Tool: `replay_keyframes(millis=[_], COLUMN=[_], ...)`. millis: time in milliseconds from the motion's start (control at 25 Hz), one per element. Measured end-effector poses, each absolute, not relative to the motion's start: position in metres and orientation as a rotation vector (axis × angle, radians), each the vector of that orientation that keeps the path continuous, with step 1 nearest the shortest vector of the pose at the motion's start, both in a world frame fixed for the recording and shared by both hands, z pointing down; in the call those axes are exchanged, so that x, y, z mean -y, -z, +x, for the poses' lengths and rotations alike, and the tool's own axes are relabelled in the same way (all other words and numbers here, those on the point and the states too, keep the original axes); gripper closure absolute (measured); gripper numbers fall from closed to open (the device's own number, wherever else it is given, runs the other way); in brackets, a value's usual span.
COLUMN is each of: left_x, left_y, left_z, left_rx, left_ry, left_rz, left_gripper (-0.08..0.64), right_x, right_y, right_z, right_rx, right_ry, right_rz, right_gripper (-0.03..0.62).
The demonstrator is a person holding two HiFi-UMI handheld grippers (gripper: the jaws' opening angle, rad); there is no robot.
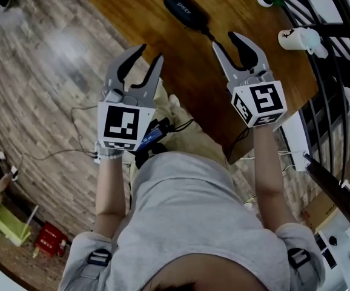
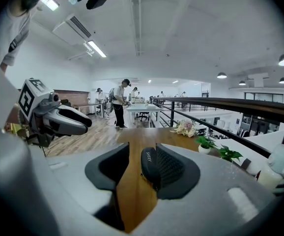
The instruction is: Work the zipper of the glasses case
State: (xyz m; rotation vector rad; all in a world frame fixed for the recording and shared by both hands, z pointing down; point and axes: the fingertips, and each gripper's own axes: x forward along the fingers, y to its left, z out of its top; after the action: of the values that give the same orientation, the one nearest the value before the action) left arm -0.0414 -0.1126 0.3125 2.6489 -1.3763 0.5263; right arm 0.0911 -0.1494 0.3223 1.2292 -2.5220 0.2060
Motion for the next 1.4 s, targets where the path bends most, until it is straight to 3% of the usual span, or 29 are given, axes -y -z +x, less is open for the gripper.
replay_keyframes(millis=[1400], left_x=[0.204], left_y=[-0.425], left_z=[0.002], left_rx=[1.037], left_ry=[-0.717], left_rz=[2.631], left_gripper=[0.39], right_x=[0.255], right_y=[-0.454], right_z=[0.053], right_rx=[2.366], right_ry=[-0.513], right_rz=[0.944], right_gripper=[0.41])
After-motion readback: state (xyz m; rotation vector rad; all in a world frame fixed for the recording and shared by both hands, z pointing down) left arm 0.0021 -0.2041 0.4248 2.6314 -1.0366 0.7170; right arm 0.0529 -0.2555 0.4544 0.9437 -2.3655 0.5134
